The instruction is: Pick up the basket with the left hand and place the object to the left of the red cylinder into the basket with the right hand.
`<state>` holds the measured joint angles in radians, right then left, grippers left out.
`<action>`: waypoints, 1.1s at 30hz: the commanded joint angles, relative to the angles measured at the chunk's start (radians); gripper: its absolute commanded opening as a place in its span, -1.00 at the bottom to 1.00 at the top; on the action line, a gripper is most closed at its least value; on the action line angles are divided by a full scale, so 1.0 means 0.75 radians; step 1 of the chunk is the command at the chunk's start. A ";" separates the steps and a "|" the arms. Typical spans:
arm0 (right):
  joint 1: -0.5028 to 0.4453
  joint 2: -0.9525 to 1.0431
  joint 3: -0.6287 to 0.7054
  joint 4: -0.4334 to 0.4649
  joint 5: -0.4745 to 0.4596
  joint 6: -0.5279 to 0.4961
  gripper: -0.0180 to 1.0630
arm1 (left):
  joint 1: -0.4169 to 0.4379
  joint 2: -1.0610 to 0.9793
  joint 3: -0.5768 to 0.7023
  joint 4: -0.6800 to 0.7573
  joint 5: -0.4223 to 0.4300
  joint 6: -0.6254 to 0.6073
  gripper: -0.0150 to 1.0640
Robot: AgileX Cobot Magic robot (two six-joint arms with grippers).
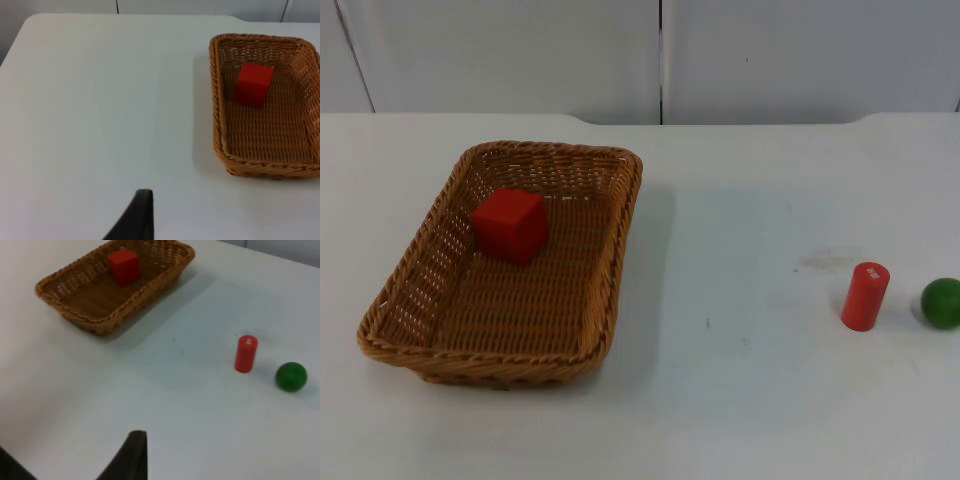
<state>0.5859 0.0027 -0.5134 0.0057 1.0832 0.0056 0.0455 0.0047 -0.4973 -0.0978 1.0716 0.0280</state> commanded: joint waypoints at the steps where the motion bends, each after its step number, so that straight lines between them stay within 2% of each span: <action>1: -0.063 -0.004 0.000 0.000 -0.007 0.004 0.99 | 0.003 -0.006 0.007 0.006 0.002 0.001 0.98; 17: -0.339 -0.004 0.000 0.000 -0.007 0.004 0.99 | 0.003 -0.006 0.007 0.006 0.002 0.001 0.98; 33: -0.685 -0.004 0.000 0.000 -0.007 0.004 0.99 | 0.003 -0.006 0.007 0.006 0.002 0.001 0.98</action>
<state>0.1013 0.0027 -0.5134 0.0057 1.0832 0.0056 0.0455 0.0047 -0.4973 -0.0978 1.0716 0.0280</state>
